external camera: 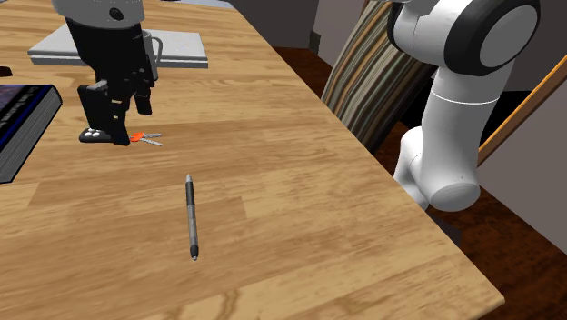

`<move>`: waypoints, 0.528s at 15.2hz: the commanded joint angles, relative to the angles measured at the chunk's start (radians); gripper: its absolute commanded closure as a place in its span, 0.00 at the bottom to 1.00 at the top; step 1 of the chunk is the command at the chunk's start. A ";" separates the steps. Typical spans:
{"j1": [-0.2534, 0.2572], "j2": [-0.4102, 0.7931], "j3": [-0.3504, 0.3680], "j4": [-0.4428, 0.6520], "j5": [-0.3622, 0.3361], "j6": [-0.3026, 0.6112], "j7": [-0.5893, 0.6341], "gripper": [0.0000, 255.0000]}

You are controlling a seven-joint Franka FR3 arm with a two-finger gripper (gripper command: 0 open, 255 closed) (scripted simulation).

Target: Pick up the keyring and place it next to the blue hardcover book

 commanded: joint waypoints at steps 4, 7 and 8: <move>0.006 0.011 0.002 0.083 -0.003 -0.073 0.000 0.00; 0.015 0.029 0.003 0.171 -0.008 -0.142 0.000 0.00; 0.015 0.029 0.003 0.170 -0.008 -0.142 0.000 0.00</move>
